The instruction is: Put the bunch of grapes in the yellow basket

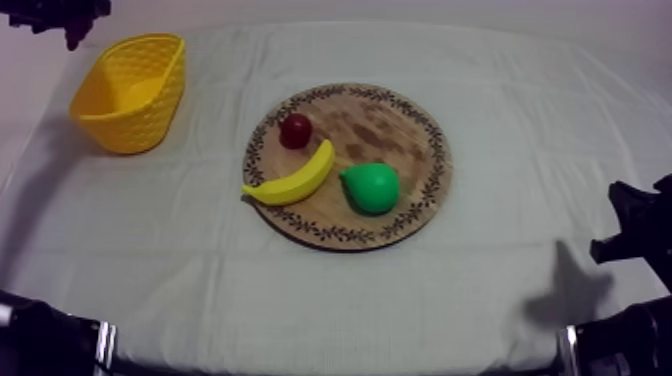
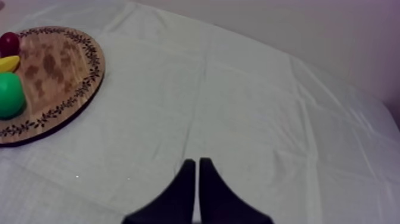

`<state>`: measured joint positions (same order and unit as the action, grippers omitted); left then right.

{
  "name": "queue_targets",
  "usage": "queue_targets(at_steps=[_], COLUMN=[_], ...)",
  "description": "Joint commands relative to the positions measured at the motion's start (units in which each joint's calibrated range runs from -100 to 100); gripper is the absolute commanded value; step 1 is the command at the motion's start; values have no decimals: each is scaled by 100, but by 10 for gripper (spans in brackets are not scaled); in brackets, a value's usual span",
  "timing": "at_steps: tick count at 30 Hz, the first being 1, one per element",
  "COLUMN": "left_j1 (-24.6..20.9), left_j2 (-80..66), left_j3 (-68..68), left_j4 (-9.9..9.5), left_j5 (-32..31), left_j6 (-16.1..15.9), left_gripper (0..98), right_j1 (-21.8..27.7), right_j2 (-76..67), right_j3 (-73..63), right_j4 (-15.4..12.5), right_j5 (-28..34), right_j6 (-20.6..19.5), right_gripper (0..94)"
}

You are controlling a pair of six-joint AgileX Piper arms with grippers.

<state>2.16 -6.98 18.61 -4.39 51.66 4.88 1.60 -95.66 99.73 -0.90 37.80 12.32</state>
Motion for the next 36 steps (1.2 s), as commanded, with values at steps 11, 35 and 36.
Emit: queue_targets(at_steps=[11,35,36], left_j1=[8,-7,-14], left_j2=[1065,2604,2665], left_j3=[-524,-1327,-1317], left_j4=[51,-11,-12], left_j5=[92,1633,1607], left_j6=[-422,-675,-670], left_gripper=[376,358,360], right_j1=[1,1,1], right_j2=[-1,-1,-1], right_j3=[4,4,4], right_j4=[0,0,0], right_j5=[2,2,2], right_j6=[1,1,1], right_gripper=[2,2,2])
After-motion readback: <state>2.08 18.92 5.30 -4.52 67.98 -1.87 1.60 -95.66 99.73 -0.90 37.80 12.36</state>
